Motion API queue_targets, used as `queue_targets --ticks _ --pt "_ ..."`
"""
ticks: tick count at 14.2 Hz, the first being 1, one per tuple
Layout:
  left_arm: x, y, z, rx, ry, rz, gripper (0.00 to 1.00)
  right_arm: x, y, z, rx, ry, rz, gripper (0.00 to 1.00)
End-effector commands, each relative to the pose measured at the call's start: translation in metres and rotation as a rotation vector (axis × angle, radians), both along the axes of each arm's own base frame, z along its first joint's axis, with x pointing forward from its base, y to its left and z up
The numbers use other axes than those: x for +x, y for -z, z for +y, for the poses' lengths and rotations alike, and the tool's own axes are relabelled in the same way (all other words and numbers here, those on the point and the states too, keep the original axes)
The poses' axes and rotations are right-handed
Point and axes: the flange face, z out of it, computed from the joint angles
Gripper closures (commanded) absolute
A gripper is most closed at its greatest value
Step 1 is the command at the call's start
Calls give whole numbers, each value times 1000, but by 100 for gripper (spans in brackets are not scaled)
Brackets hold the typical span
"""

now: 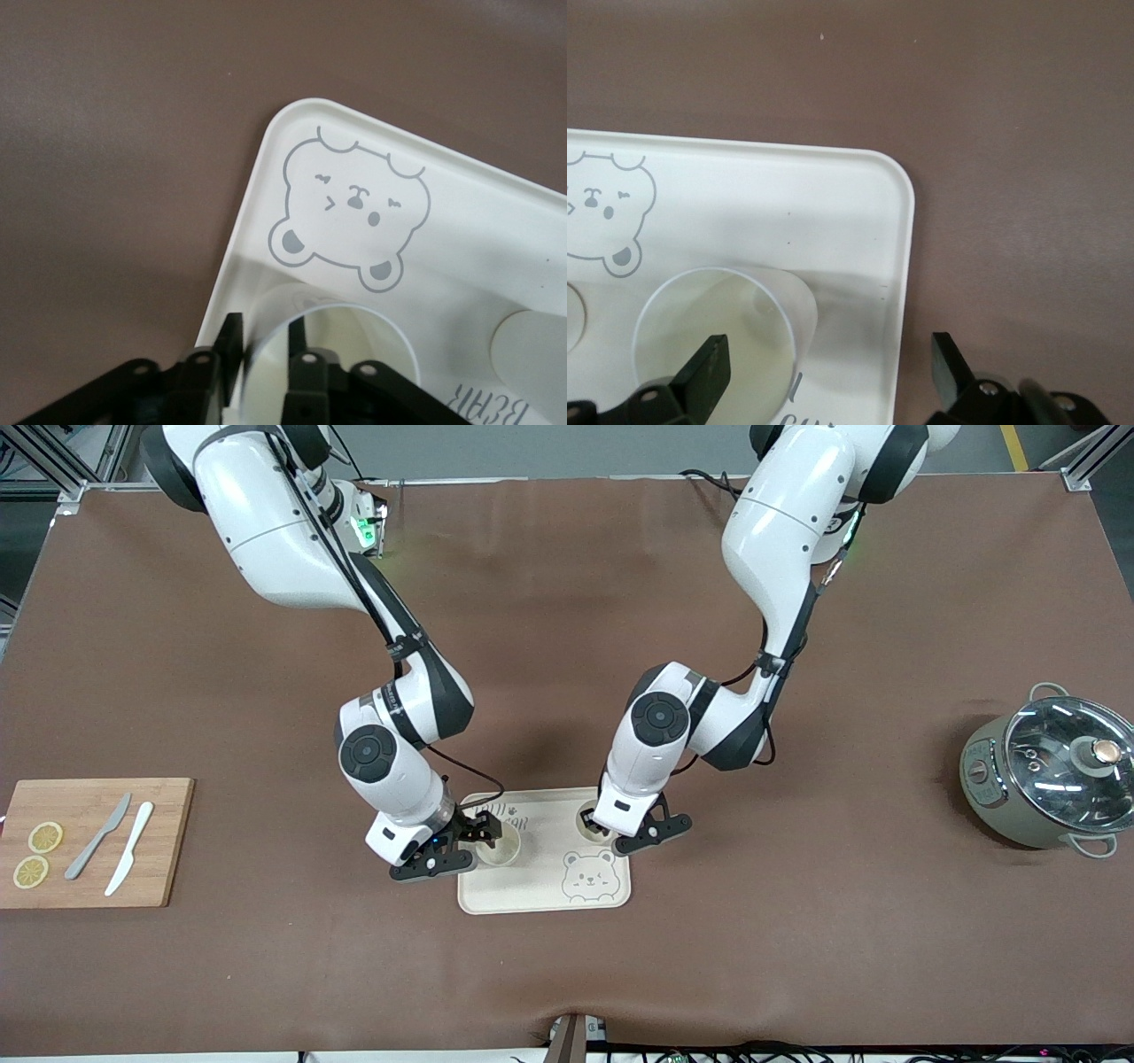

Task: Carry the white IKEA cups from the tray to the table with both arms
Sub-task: 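Lower both grippers into the cups and close them on the rims, then lift the cups off the tray and carry them apart, away from the tray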

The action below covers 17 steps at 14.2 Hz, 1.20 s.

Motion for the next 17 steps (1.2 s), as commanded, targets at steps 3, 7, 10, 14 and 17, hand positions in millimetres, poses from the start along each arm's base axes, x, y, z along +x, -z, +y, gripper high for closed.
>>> queue_targets --ticks 3,7,10,14,17 --pt "5 -10 -2 6 -18 -36 100 1 17 14 17 17 -18 0" --pt "14 -36 8 3 -36 -60 100 -1 26 16 15 13 -15 0" --pt "21 -59 22 10 -61 -61 100 -5 30 24 19 1 -25 0" --pt "33 -81 54 63 -104 -39 100 -5 32 24 19 2 -23 45" --pt "46 -84 83 107 -144 -44 100 -6 31 27 21 -2 -24 67"
